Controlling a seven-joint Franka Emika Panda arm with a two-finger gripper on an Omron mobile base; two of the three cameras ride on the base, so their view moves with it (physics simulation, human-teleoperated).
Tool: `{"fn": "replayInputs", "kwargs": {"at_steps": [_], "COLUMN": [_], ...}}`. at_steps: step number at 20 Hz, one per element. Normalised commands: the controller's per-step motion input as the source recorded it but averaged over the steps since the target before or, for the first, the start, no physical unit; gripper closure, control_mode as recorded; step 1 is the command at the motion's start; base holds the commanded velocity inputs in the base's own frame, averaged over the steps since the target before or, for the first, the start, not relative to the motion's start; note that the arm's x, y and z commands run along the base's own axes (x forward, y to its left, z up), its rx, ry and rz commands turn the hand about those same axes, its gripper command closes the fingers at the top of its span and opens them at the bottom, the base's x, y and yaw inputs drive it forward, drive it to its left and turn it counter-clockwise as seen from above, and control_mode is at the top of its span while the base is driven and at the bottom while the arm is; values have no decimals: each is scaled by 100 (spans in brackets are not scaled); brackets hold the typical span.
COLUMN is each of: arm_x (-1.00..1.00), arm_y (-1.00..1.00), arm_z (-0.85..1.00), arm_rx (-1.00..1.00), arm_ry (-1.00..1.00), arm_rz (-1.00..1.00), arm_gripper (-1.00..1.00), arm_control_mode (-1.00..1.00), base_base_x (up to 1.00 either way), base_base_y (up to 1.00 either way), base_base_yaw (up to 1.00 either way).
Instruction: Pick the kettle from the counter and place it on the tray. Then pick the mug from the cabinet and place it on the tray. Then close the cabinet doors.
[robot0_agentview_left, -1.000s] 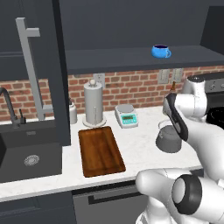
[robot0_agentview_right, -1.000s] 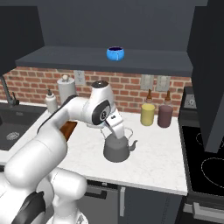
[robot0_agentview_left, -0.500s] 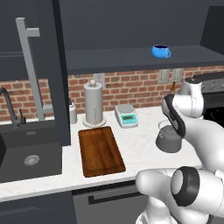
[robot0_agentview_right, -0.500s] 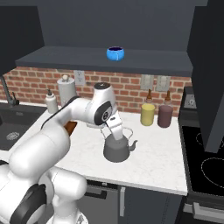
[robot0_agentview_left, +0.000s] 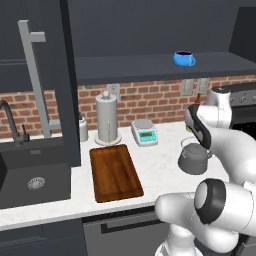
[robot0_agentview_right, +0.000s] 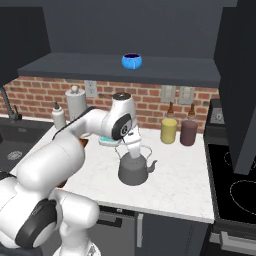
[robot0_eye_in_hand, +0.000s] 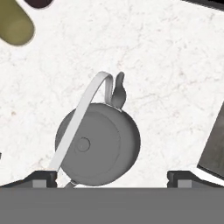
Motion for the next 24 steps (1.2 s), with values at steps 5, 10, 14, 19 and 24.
{"fn": "replayInputs", "kwargs": {"at_steps": [5,10,14,19,24], "arm_x": [26,26,17,7,8], "arm_y": [-8,-11,-5,0,0], "arm_z": [0,0,0,-10,-15], "arm_rx": [7,8,6,2,0], "arm_ry": [1,0,1,2,3], "arm_rz": [0,0,0,0,0], "arm_gripper": [-100,-100,-100,-100,-100], "arm_control_mode": [-100,-100,-100,-100,-100], "base_base_x": [0,0,0,0,0], "base_base_y": [0,0,0,0,0], "base_base_yaw": [0,0,0,0,0]}}
